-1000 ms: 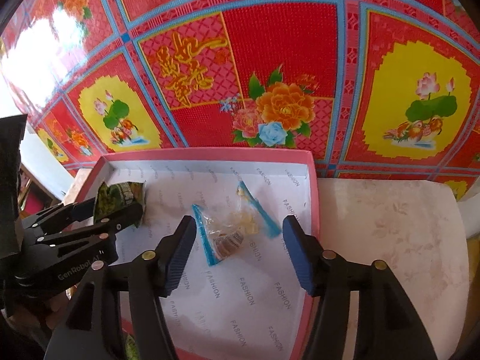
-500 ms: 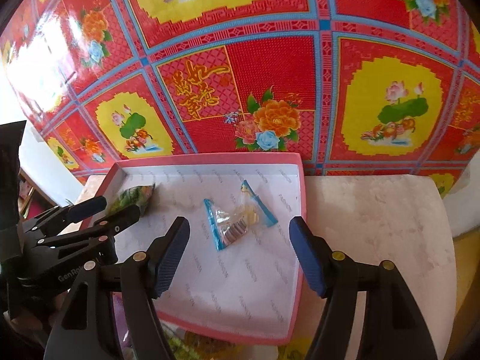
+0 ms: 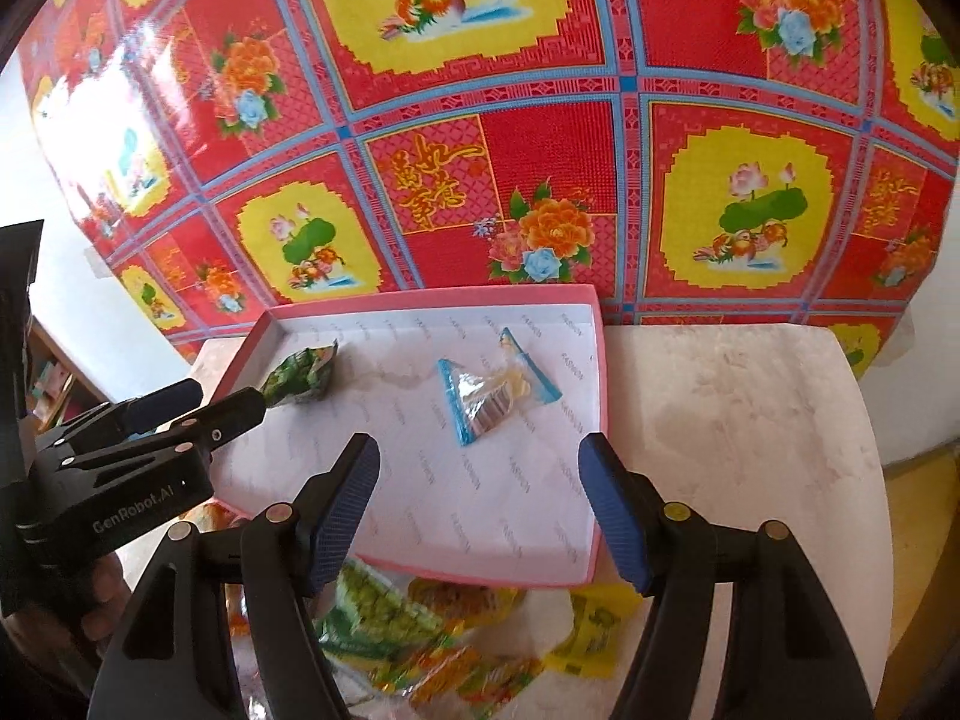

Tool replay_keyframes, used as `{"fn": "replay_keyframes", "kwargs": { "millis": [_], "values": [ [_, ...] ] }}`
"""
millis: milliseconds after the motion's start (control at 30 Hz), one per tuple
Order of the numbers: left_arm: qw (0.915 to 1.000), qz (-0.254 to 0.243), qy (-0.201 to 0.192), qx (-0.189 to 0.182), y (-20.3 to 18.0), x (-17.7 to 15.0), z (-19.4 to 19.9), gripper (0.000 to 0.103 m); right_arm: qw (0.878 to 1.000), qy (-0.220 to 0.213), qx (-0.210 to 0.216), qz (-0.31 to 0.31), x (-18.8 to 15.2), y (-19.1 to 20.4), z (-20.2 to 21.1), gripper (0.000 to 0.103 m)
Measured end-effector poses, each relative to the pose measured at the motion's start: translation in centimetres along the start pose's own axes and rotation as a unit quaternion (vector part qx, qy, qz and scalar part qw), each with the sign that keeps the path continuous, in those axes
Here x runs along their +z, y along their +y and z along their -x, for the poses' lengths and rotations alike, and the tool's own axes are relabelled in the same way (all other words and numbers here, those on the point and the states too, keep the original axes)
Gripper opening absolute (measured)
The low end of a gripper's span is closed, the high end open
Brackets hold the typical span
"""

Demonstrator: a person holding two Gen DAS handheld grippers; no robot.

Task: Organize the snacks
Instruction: 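Withdraw both tools from the box back toward the snack pile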

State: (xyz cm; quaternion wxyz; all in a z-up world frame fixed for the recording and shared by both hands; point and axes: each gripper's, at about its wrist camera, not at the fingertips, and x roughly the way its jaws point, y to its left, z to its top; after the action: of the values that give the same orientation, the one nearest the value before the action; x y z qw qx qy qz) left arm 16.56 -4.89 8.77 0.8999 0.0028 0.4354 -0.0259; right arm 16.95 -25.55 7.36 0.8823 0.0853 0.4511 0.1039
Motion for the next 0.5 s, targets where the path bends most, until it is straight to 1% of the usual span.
{"fn": "replay_keyframes", "kwargs": {
  "millis": [233, 500],
  "values": [
    [0.9999, 0.01, -0.004, 0.001, 0.8, -1.3, 1.7, 0.066, 1.0, -0.002, -0.004, -0.002, -1.1, 0.3, 1.9, 0.07],
    [0.9997, 0.026, 0.002, 0.003, 2.2, -3.1, 2.9, 0.066, 1.0, 0.004, -0.009, -0.008, -2.6, 0.3, 2.9, 0.07]
  ]
}}
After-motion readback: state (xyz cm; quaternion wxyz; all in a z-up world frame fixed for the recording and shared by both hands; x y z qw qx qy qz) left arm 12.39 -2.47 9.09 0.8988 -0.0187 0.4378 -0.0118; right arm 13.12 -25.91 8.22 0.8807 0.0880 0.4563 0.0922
